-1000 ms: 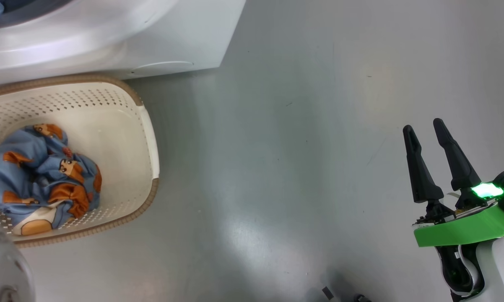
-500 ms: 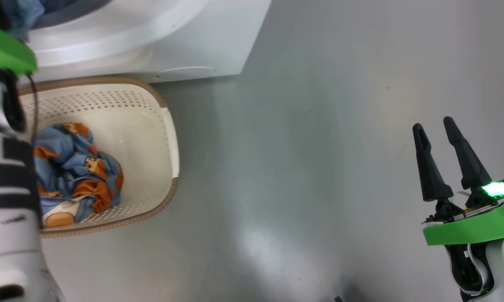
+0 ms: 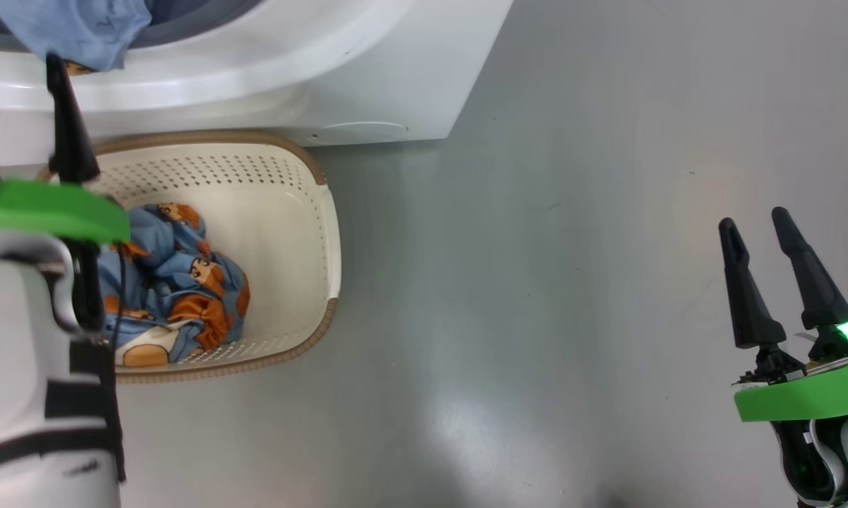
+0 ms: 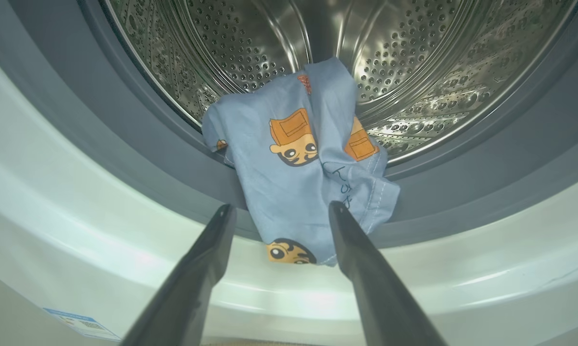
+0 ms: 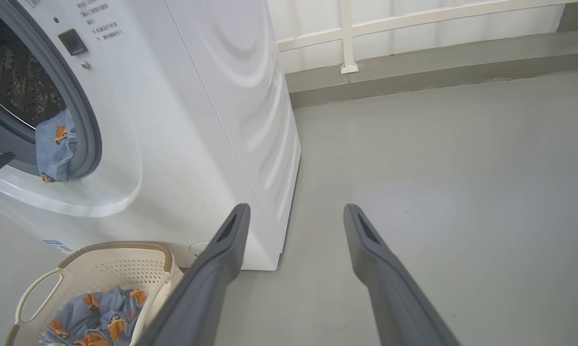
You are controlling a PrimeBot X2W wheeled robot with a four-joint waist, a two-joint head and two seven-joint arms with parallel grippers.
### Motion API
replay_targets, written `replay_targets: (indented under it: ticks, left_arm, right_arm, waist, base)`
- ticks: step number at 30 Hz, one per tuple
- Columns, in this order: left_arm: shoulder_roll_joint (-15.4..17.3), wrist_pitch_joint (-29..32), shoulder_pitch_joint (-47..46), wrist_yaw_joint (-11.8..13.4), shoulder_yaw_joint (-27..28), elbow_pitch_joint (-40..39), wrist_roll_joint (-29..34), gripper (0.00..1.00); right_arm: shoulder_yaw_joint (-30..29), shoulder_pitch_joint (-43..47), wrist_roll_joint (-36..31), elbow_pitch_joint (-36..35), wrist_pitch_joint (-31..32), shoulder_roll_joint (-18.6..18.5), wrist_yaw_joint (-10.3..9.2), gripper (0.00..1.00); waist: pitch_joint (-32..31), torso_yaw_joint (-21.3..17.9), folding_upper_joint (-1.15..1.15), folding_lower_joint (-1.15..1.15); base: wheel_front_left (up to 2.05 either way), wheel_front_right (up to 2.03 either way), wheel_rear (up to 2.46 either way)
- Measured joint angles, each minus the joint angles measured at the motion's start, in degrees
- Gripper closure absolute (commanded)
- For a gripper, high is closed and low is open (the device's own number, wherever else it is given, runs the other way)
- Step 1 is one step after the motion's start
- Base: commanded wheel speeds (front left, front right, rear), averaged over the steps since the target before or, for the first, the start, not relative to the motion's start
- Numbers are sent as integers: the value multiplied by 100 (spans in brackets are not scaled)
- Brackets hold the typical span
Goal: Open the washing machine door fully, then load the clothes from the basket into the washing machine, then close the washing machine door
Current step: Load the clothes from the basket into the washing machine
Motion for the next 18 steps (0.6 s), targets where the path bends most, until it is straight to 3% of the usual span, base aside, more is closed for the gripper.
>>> replay_targets:
  ticks: [18]
  left_arm:
    - [-171,1,2043,-36,-169,-1525,-145,0]
  right_arm:
    - [-115,220,-64,-11,0,-120,0,0]
  waist:
    - [-212,180,0,0]
  base:
    - [0,0,0]
